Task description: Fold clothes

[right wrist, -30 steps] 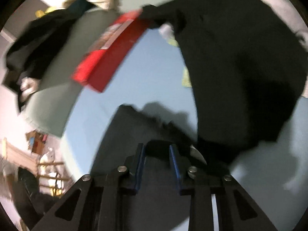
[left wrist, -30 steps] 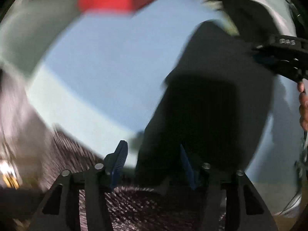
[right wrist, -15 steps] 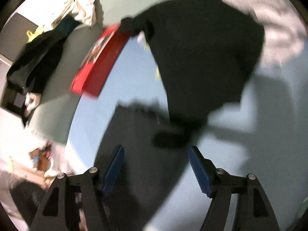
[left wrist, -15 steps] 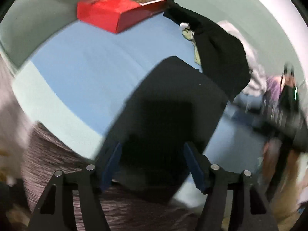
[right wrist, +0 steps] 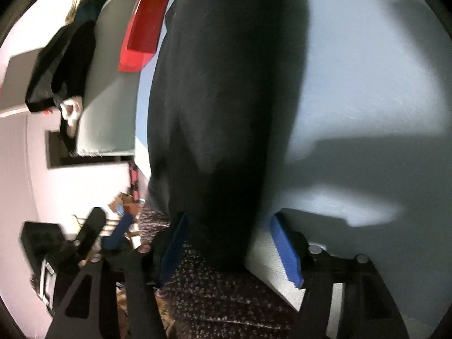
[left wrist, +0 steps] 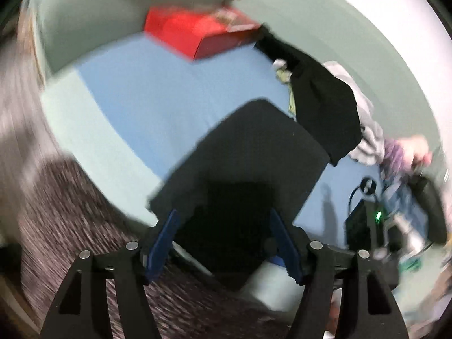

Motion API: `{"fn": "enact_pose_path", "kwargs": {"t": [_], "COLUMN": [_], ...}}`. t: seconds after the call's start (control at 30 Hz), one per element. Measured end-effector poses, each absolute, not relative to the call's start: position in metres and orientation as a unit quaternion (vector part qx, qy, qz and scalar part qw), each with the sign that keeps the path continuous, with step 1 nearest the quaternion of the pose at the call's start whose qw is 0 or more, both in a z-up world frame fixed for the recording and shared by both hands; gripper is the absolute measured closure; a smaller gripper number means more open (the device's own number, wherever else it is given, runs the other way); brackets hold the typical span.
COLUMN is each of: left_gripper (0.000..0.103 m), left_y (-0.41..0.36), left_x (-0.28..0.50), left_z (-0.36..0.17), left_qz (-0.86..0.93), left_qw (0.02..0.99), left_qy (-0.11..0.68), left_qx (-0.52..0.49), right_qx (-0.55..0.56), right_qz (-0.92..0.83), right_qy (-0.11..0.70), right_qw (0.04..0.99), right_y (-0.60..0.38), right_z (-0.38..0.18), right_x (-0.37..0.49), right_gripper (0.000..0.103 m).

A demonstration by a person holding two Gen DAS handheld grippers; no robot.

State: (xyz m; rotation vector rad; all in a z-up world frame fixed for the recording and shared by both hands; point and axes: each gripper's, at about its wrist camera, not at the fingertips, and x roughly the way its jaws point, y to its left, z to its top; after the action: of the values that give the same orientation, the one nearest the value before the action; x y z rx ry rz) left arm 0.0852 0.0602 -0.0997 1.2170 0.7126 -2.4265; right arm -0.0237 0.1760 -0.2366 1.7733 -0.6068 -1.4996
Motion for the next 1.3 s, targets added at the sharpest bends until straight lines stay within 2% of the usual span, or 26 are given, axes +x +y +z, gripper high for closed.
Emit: {"fn": "enact_pose_path", "kwargs": {"t": [0.13, 0.17, 0.2, 0.27, 0.3, 0.43, 0.53, 0.7, 0.93, 0.97, 1.0, 1.03, 1.07, 1.13, 1.17, 1.2, 1.3], "left_gripper": [0.034, 0.034, 0.034, 0.034, 0.034, 0.034, 0.034, 0.034, 0.034, 0.036, 0.059, 0.078, 0.087, 0.089, 0.089, 0.09, 0.09], "left_y": [0.094, 0.1, 0.106, 0.114, 0.122, 0.15, 0.17, 0.166, 0.144, 0.14, 0.136, 0.131, 0.126, 0.112, 0.109, 0.106, 0.102], "left_x": [0.095, 0.1, 0.105, 0.122, 0.127, 0.129, 0.138, 0.115, 0.067, 0.059, 0.053, 0.049, 0.045, 0.039, 0.037, 0.036, 0.034], "left_z": [-0.079, -0.08, -0.081, -0.088, -0.093, -0.117, -0.128, -0.137, -0.17, -0.173, -0.176, -0.176, -0.174, -0.166, -0.163, -0.16, -0.159], "left_qz": [-0.903, -0.909, -0.912, -0.909, -0.907, -0.895, -0.879, -0.872, -0.845, -0.846, -0.846, -0.845, -0.846, -0.858, -0.858, -0.859, -0.859], "left_qw": [0.157, 0.145, 0.134, 0.116, 0.11, 0.098, 0.139, 0.175, 0.149, 0.143, 0.141, 0.15, 0.156, 0.151, 0.154, 0.157, 0.156], "left_qy": [0.067, 0.021, -0.021, -0.086, -0.108, -0.185, -0.273, -0.294, -0.353, -0.349, -0.345, -0.338, -0.322, -0.262, -0.255, -0.248, -0.243], "left_qx": [0.395, 0.391, 0.387, 0.39, 0.393, 0.393, 0.366, 0.351, 0.373, 0.377, 0.382, 0.387, 0.394, 0.416, 0.417, 0.419, 0.424], "right_qx": [0.688, 0.688, 0.69, 0.685, 0.677, 0.644, 0.632, 0.637, 0.639, 0.637, 0.635, 0.633, 0.629, 0.617, 0.609, 0.605, 0.612], "right_qz": [-0.595, -0.598, -0.598, -0.595, -0.593, -0.585, -0.574, -0.552, -0.528, -0.529, -0.532, -0.535, -0.542, -0.56, -0.577, -0.591, -0.615], "right_qy": [-0.197, -0.189, -0.185, -0.197, -0.212, -0.264, -0.284, -0.304, -0.344, -0.344, -0.343, -0.337, -0.325, -0.311, -0.307, -0.308, -0.316], "right_qw": [0.366, 0.365, 0.363, 0.372, 0.382, 0.416, 0.436, 0.444, 0.442, 0.443, 0.443, 0.446, 0.453, 0.458, 0.449, 0.435, 0.385], "right_y": [0.161, 0.157, 0.154, 0.147, 0.144, 0.133, 0.126, 0.126, 0.142, 0.142, 0.145, 0.144, 0.146, 0.155, 0.167, 0.179, 0.213], "right_z": [-0.228, -0.226, -0.225, -0.216, -0.208, -0.179, -0.162, -0.159, -0.166, -0.166, -0.164, -0.162, -0.158, -0.151, -0.148, -0.148, -0.164], "right_x": [-0.019, -0.018, -0.019, -0.026, -0.031, -0.051, -0.056, -0.058, -0.063, -0.065, -0.065, -0.065, -0.065, -0.068, -0.072, -0.078, -0.098], "right_gripper": [0.031, 0.046, 0.07, 0.08, 0.082, 0.082, 0.082, 0.082, 0.082, 0.082, 0.082, 0.081, 0.078, 0.058, 0.036, 0.018, 0.014]}}
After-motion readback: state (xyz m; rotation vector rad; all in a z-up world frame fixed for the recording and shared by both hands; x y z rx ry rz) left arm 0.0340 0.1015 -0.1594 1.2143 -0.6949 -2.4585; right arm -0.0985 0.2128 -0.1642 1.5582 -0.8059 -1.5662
